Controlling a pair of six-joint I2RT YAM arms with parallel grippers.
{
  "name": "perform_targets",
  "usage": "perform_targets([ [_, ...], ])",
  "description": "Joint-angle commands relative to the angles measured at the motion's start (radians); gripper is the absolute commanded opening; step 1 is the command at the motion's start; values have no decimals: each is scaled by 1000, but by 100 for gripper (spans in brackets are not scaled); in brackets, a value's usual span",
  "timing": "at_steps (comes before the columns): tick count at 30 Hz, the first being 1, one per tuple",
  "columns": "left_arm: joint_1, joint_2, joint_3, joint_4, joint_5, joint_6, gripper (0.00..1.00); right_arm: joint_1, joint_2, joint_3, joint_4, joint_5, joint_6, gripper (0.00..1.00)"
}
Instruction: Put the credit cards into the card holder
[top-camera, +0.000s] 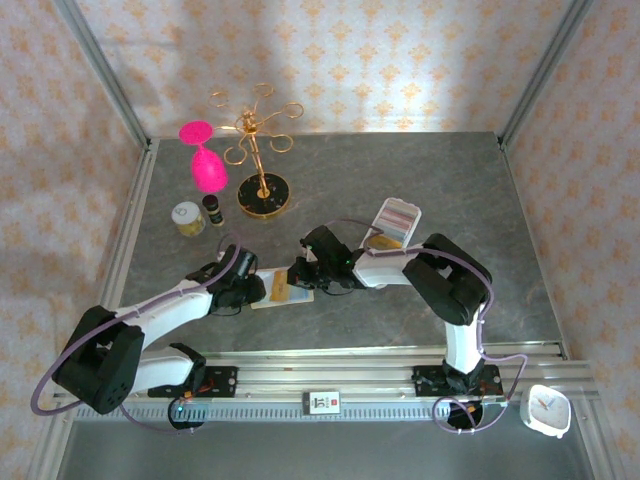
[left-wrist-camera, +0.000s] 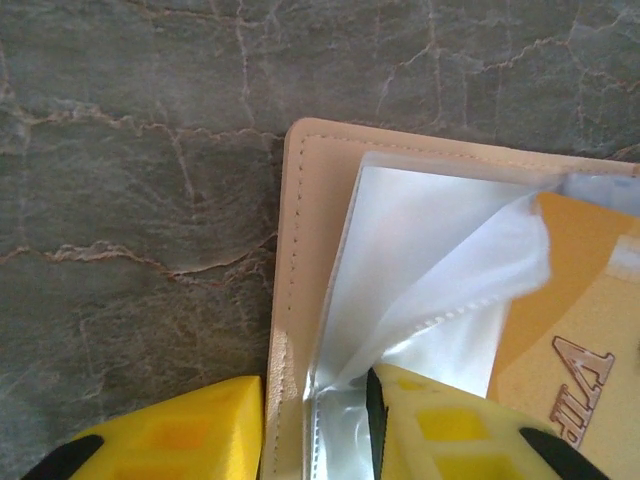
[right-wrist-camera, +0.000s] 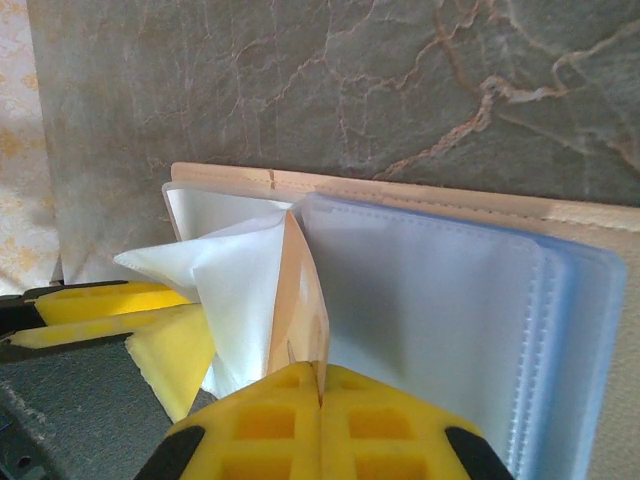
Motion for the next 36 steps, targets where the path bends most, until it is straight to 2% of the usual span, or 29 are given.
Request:
perform_targets([
  [1, 9, 5, -38, 79, 61, -41, 34, 11, 29, 12, -57, -13, -27, 0],
  [8, 42, -22, -46, 148, 89, -104, 39, 11, 41, 16, -55, -36, -40, 0],
  [13, 56, -57, -53, 159, 58, -140, 45, 11, 44, 22, -43, -41, -41, 0],
  [16, 70, -54, -55, 156, 40, -157, 41, 11, 42, 15, -15, -52, -34, 0],
  [21, 78, -20, -50, 121, 3, -155, 25, 9, 29, 10, 24, -61, -29, 0],
  [36, 79, -30, -82, 102, 26, -95, 23, -27, 6, 37, -34, 1, -78, 0],
])
